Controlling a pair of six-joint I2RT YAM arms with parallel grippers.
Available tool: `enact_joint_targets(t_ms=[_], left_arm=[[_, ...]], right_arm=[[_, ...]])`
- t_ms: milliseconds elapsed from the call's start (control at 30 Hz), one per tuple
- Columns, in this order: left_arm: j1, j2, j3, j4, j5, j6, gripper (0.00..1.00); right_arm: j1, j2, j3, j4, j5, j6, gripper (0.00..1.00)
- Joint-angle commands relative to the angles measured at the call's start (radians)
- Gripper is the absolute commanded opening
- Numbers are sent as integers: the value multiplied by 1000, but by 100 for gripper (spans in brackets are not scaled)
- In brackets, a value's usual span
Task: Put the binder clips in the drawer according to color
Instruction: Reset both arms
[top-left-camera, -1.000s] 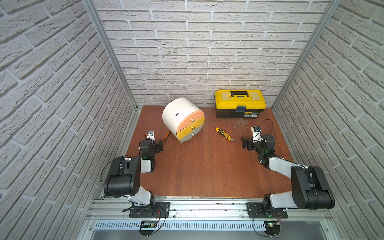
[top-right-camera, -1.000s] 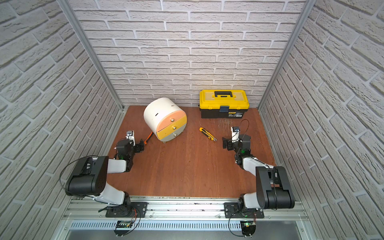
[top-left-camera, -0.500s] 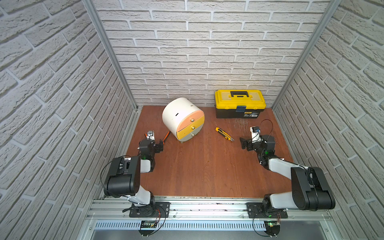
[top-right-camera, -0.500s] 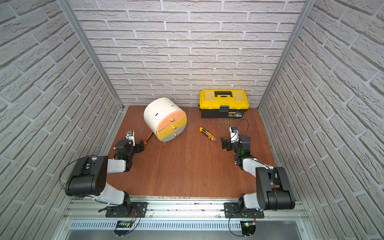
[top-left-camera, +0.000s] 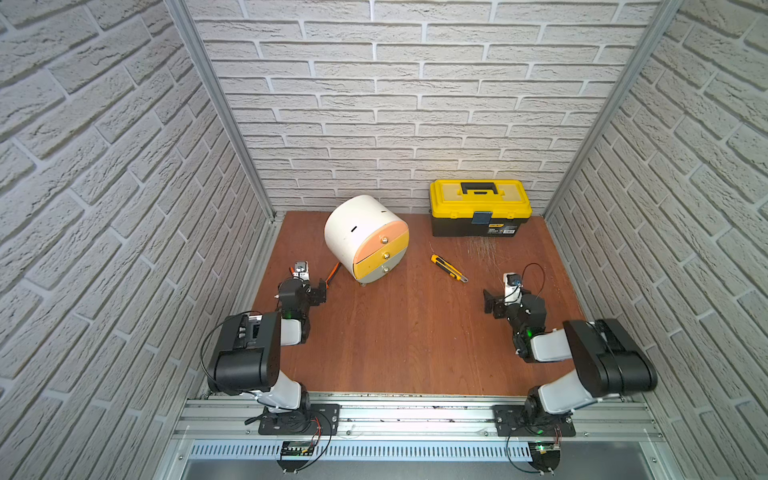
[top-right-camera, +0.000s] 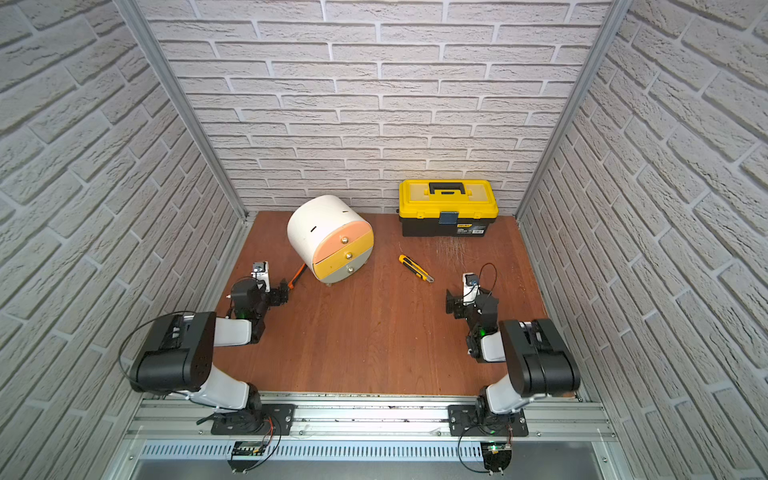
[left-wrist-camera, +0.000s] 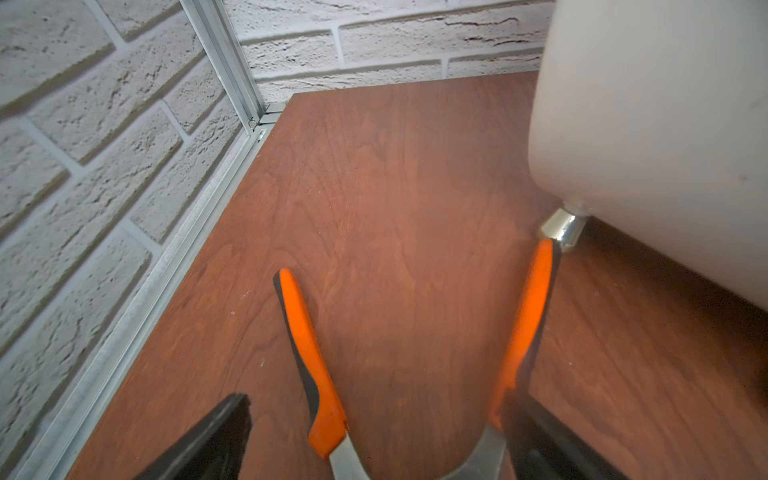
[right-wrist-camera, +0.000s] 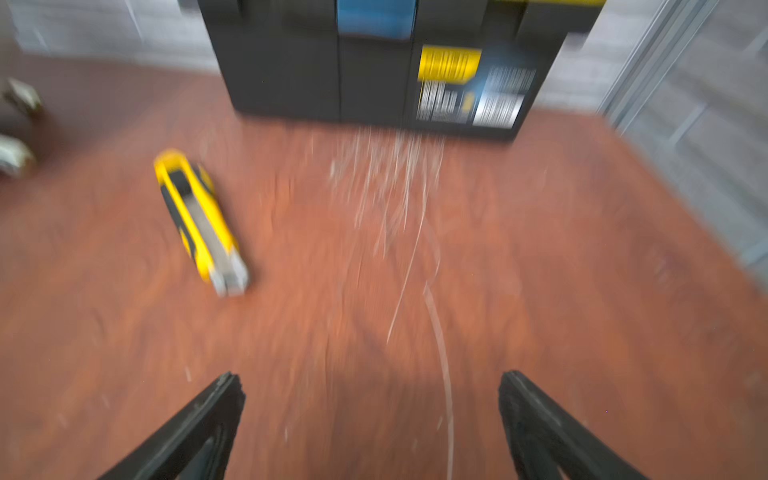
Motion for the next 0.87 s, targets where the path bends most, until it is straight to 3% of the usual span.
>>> enact_joint_targets(t_ms=[0,33,100,167,267,333,400,467,833], left_arm=[[5,1,22,24,9,2,98],[5,1,22,24,8,1,99],[5,1,21,24,9,0,99],[4,1,22,24,9,1,99],[5,1,22,24,9,1,98],[5,1,23,24,9,2,99],[5,1,23,24,8,1,99],[5,1,23,24,10,1,99],[6,1,23,24,9,2,98]], right_arm=[[8,-78,128,-76,11,-4,100],[4,-7,172,-40,-22,1,100],[-10,-77,152,-121,30,26,99],[-11,-17,159,-34,8,24,99],[-10,-54,207,-183,23,26,99],[-10,-23,179,-83,17,29,99],[-10,-58,207,-194,17,22,99],[-10,-37,192,-132,14,27,99],[-11,-50,203,-172,14,23,99]])
